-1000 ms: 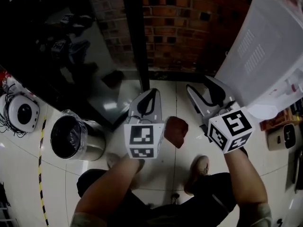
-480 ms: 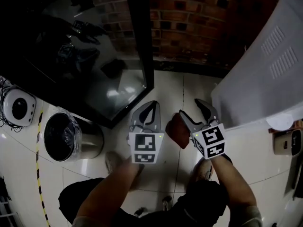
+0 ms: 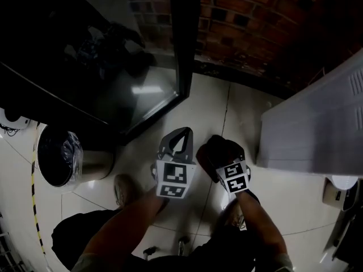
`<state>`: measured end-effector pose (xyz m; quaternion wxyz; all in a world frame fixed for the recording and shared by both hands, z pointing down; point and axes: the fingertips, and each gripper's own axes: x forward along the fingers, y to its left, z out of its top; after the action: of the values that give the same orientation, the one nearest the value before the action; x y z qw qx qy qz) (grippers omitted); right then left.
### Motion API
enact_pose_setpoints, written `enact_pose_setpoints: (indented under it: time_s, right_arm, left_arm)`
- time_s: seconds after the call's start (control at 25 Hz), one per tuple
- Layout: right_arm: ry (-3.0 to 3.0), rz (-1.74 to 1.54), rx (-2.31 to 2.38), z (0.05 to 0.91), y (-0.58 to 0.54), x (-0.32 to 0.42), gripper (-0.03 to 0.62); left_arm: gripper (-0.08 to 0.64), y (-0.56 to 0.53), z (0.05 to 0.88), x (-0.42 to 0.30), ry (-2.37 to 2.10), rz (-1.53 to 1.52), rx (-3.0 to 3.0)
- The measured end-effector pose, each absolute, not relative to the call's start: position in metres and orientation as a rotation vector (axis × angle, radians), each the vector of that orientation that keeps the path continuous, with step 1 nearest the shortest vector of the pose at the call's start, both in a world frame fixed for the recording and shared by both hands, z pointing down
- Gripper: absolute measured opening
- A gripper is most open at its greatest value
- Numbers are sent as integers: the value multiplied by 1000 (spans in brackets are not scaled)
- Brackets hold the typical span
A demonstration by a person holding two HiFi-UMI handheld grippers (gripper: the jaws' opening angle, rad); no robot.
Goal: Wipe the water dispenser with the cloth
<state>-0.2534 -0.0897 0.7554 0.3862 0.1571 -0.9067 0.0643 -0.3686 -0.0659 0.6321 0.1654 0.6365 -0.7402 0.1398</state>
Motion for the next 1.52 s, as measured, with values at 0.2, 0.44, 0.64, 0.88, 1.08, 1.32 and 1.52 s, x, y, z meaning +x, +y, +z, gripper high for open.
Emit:
enact_pose_setpoints:
  time_s: [0.2,0.44,0.64,0.88,1.08,1.32,1.52]
  right_arm:
    - [-2149,219,399,823,-91,-237,392]
    - [-1993,262,383,876,-88,-221,392]
    - [-1967,288,387,878,-90,-224,136]
    - [-1967,329,463,835,-89,-213,104]
    - [-2163,230,644,712,-130,-220,104]
    - [-2384,-19,731,537,-126,-242,104]
    - [-2394,-211,854,435,-128,-221,103]
  left_arm:
    - [0,-68,648,-364,-2035,454,1846]
    - [0,-74,645,-375,-2030,453,1853]
    - [0,-76,638,-385,-2044,453,1837]
    - [0,-90,592,-380,-2083,428,1894]
    - [0,-115,506,-364,-2136,426,2065]
    - [0,-91,402,-364,-2189,264,2094]
    - [0,-93,350,-339,-2161,122,2164]
